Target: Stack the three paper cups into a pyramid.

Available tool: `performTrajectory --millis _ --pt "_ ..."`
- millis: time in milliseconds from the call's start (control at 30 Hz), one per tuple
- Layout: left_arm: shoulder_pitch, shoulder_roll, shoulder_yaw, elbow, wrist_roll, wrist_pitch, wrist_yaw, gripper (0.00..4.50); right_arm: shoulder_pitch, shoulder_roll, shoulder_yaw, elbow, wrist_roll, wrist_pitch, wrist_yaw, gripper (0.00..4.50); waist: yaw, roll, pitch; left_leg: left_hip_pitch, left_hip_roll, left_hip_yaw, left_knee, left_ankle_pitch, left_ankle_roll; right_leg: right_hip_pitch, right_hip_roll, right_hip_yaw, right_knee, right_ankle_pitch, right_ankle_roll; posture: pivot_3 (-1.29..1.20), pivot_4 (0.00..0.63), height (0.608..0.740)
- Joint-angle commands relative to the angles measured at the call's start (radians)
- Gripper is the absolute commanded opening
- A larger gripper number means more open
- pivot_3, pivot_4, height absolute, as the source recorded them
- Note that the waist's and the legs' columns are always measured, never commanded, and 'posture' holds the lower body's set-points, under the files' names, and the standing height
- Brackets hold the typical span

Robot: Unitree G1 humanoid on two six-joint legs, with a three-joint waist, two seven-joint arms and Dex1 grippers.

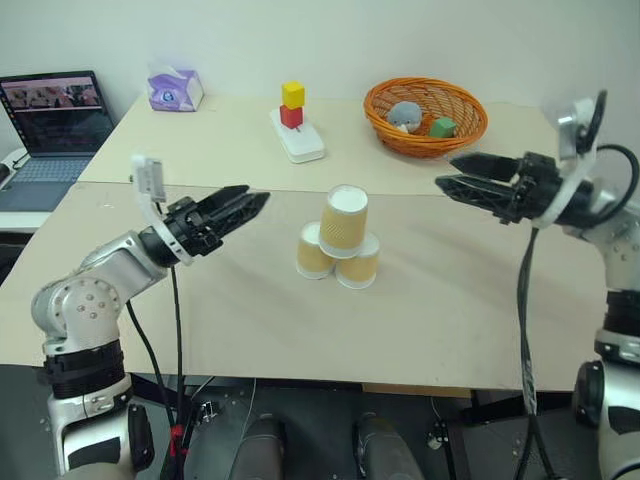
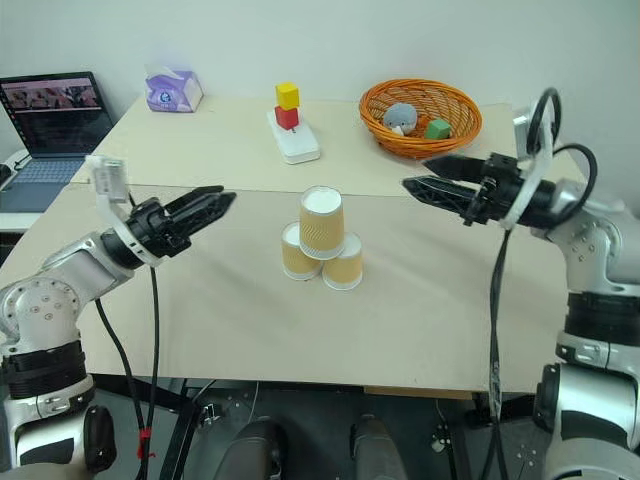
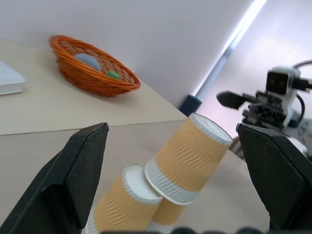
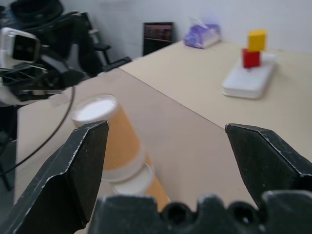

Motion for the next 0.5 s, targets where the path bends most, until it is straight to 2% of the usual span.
performTrajectory --millis 33,333,500 --pt "0.021 -0.005 0.028 -0.036 0.016 -0.047 0.070 4.50 0.055 0.016 -0.065 -0.073 -0.027 -0.094 -0.101 4.44 0.000 0.000 0.000 0.000 0.000 0.000 0.000 0.000 0.000 0.000 0.000 0.000 0.000 0.000 0.000 0.00 0.150 0.666" --pt "0.101 -0.091 0.030 -0.030 0.160 -0.209 0.244 4.50 0.237 0.184 -0.156 -0.233 -0.128 -0.176 -0.533 4.44 0.003 0.000 0.000 0.000 0.000 0.000 0.000 0.001 -0.001 0.000 0.000 0.001 0.000 0.000 0.000 0.00 0.150 0.666" --pt "0.142 -0.109 0.019 0.021 0.281 -0.319 0.303 4.50 0.322 0.233 -0.151 -0.258 -0.209 -0.236 -0.671 4.44 0.004 0.000 0.000 0.000 -0.001 0.001 0.000 0.001 -0.001 0.000 0.000 0.001 0.000 0.000 0.000 0.00 0.150 0.666"
